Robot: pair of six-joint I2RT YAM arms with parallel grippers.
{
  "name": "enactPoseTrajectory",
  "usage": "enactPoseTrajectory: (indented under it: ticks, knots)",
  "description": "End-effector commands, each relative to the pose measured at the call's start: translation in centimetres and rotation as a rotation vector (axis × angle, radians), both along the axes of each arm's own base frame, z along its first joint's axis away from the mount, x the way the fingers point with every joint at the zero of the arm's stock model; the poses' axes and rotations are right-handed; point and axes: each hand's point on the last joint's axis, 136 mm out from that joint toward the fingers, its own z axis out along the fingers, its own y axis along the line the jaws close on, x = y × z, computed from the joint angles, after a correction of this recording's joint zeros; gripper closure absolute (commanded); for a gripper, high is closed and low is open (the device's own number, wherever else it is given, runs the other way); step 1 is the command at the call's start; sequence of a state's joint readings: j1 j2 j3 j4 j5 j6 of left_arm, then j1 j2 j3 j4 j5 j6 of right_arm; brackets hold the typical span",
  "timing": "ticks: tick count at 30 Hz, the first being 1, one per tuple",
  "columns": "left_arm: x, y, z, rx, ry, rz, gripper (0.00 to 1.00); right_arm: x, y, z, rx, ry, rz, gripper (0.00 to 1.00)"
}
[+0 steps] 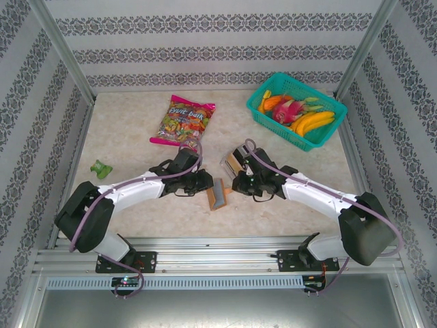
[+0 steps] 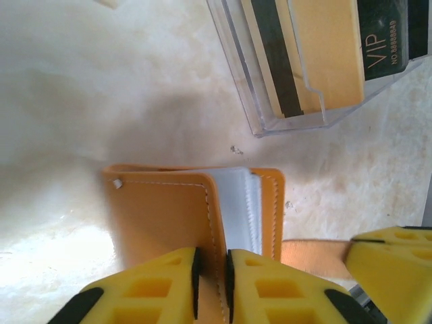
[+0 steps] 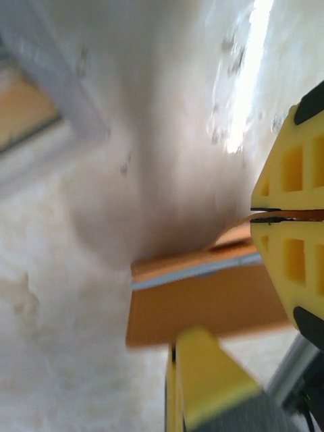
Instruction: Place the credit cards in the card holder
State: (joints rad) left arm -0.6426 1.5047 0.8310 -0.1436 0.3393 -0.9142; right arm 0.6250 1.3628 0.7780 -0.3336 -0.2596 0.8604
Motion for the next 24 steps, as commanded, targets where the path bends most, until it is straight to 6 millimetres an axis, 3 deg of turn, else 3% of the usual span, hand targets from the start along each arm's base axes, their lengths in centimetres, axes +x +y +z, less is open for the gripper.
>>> enactPoseTrajectory:
  ticks: [1,5,8,10,14,16,19,22,24]
  knots:
    - [-2.0,2.7,-2.2,0.144,0.046,0.003,0.85,-0.7,-4.0,-2.2,-0.181,0.02,-0.054,0.91]
    - [-2.8,4.0,-3.2,0.192,0.068,0.007,0.98,-1.9,-6.1,-5.4,-0.288,0.087,-0.066,0.9]
    - [-3.0,4.2,-3.6,0.207,0.073,-0.007,1.0,-2.4,-6.1,-6.6,-0.294,0.124,-0.064,0.81]
    - [-2.8,3.7,-3.4,0.189,0.061,-0.027,1.0,-2.3,-5.7,-6.2,-0.275,0.12,-0.056,0.7]
    - [-2.2,2.5,-2.1,0.143,0.023,-0.061,1.0,-1.1,-5.5,-2.7,-0.263,0.032,-0.069,0.64]
    - [-2.0,2.4,-1.7,0.138,0.015,-0.064,1.0,-0.5,-5.6,-0.3,-0.247,-0.024,-0.08,0.52]
    - [-1.9,2.2,-1.2,0.124,0.003,-0.064,1.0,0.4,-5.3,3.4,-0.204,-0.123,-0.086,0.44]
    - [-1.7,1.9,-0.7,0.108,-0.009,-0.063,1.0,0.8,-2.9,6.6,-0.062,-0.216,-0.039,0.46]
    - [-1.6,1.8,-0.6,0.1,-0.011,-0.061,1.0,0.5,-0.2,8.2,0.05,-0.249,0.033,0.52]
